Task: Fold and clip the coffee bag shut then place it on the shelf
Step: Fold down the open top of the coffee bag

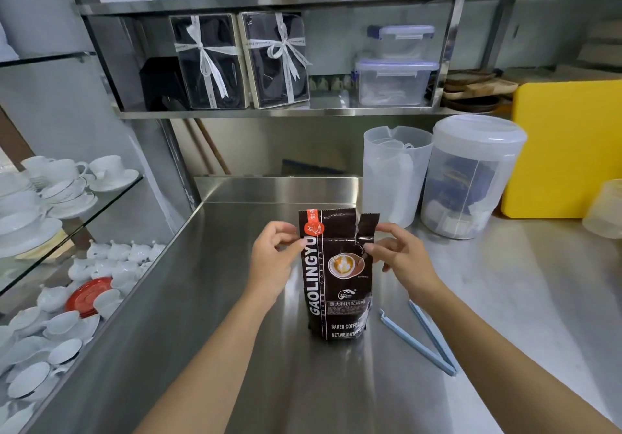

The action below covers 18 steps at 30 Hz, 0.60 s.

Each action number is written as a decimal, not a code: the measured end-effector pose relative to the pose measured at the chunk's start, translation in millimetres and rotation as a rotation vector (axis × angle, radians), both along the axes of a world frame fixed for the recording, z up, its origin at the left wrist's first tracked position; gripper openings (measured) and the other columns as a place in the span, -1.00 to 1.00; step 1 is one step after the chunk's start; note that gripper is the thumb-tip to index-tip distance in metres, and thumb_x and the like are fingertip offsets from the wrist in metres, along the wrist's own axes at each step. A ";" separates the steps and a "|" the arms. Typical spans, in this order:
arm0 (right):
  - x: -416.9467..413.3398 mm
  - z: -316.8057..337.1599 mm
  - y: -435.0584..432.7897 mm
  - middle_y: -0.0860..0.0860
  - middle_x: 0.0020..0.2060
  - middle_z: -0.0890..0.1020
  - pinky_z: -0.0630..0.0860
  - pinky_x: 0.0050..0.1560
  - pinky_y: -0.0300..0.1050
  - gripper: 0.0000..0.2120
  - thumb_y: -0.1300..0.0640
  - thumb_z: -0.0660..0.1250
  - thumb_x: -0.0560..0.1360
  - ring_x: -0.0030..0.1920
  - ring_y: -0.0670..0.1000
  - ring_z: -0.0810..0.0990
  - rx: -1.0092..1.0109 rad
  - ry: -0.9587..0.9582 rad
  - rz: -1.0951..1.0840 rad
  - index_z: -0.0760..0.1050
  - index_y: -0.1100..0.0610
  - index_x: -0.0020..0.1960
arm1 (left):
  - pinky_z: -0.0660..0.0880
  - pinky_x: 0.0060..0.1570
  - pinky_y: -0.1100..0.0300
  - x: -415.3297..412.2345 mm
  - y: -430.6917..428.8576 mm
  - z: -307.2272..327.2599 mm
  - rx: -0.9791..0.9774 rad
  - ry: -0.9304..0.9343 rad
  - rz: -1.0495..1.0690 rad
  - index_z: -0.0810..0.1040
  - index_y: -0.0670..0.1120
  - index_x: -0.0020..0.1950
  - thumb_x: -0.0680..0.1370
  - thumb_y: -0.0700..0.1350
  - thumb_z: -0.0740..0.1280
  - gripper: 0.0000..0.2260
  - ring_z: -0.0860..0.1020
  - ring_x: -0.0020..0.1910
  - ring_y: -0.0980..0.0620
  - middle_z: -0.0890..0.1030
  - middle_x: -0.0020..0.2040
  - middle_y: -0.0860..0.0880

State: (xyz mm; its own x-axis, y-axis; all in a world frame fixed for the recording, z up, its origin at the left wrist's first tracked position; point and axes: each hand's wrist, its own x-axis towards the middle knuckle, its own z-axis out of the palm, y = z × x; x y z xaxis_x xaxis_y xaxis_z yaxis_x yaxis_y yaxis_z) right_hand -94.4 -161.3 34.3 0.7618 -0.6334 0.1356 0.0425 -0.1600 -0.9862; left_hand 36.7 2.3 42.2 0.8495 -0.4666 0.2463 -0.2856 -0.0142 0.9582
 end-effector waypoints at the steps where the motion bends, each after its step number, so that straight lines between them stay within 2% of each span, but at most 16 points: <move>1: 1.0 3.5 -1.0 -0.12 -0.49 0.62 0.38 -0.48 -0.39 -0.82 0.30 0.39 0.38 -0.45 -0.22 0.50 0.007 -0.029 0.003 0.58 0.05 -0.11 | 0.41 -0.22 0.46 1.3 0.8 1.0 0.005 -0.028 -0.017 0.50 0.01 -0.16 0.41 -0.29 0.40 -0.80 0.55 -0.24 0.15 0.63 -0.25 -0.01; 4: 3.1 12.3 -5.0 -0.07 -0.44 0.56 0.34 -0.45 -0.49 -0.73 0.41 0.38 0.34 -0.47 -0.26 0.44 -0.029 -0.088 -0.026 0.59 0.05 -0.35 | 0.43 -0.18 0.48 3.4 0.7 2.4 0.023 -0.088 -0.076 0.54 0.06 -0.23 0.41 -0.34 0.37 -0.73 0.54 -0.24 0.19 0.61 -0.26 0.04; 6: 1.8 15.8 -5.3 0.05 -0.33 0.55 0.34 -0.42 -0.48 -0.79 0.46 0.35 0.32 -0.42 -0.21 0.46 -0.059 -0.087 0.019 0.61 0.18 -0.28 | 0.47 -0.11 0.41 4.7 0.4 1.5 0.015 -0.089 -0.104 0.58 0.02 -0.31 0.40 -0.42 0.34 -0.67 0.55 -0.20 0.16 0.61 -0.27 0.05; 8: -0.2 15.2 -5.5 0.09 -0.30 0.58 0.36 -0.42 -0.45 -0.72 0.56 0.24 0.33 -0.42 -0.20 0.51 -0.073 -0.082 0.074 0.60 0.27 -0.16 | 0.49 -0.05 0.28 5.7 0.6 0.1 0.002 -0.062 -0.124 0.61 -0.03 -0.38 0.38 -0.51 0.28 -0.61 0.57 -0.17 0.11 0.60 -0.26 0.00; 11: -1.7 12.4 -6.1 0.12 -0.29 0.58 0.45 -0.47 -0.38 -0.64 0.65 0.05 0.29 -0.43 -0.18 0.57 -0.045 -0.090 0.105 0.55 0.44 -0.15 | 0.46 -0.01 0.13 4.4 3.0 0.0 0.020 -0.029 -0.148 0.63 -0.07 -0.40 0.38 -0.53 0.21 -0.59 0.56 -0.12 0.03 0.59 -0.20 -0.04; 13: -2.1 10.6 -5.9 0.11 -0.25 0.60 0.49 -0.47 -0.36 -0.64 0.65 0.04 0.29 -0.39 -0.18 0.59 -0.044 -0.079 0.100 0.55 0.46 -0.14 | 0.46 0.11 0.03 4.7 4.9 0.3 0.069 -0.032 -0.171 0.64 -0.04 -0.40 0.39 -0.49 0.22 -0.59 0.55 -0.01 -0.04 0.62 -0.17 -0.01; 15: -2.1 6.6 -7.2 0.15 -0.16 0.63 0.51 -0.40 -0.37 -0.66 0.64 0.06 0.31 -0.35 -0.18 0.61 -0.056 -0.059 0.086 0.55 0.45 -0.13 | 0.36 0.25 -0.07 5.6 7.0 1.2 0.139 -0.052 -0.200 0.65 0.02 -0.40 0.41 -0.38 0.23 -0.63 0.51 0.10 -0.03 0.65 -0.12 0.03; 17: -2.1 4.4 -6.8 0.18 -0.12 0.63 0.54 -0.34 -0.38 -0.70 0.62 0.09 0.34 -0.34 -0.17 0.63 -0.083 -0.059 0.080 0.55 0.45 -0.12 | 0.25 0.31 -0.15 4.5 8.6 3.0 0.188 -0.075 -0.233 0.64 0.06 -0.36 0.39 -0.17 0.28 -0.78 0.46 0.16 -0.01 0.65 -0.07 0.04; 18: -1.8 3.7 -6.1 0.17 -0.17 0.65 0.55 -0.32 -0.37 -0.73 0.61 0.11 0.36 -0.35 -0.15 0.64 -0.094 -0.065 0.072 0.55 0.46 -0.13 | 0.24 0.32 -0.16 3.5 8.2 4.0 0.211 -0.087 -0.231 0.63 0.09 -0.33 0.38 -0.07 0.31 -0.86 0.44 0.19 -0.04 0.65 -0.05 0.04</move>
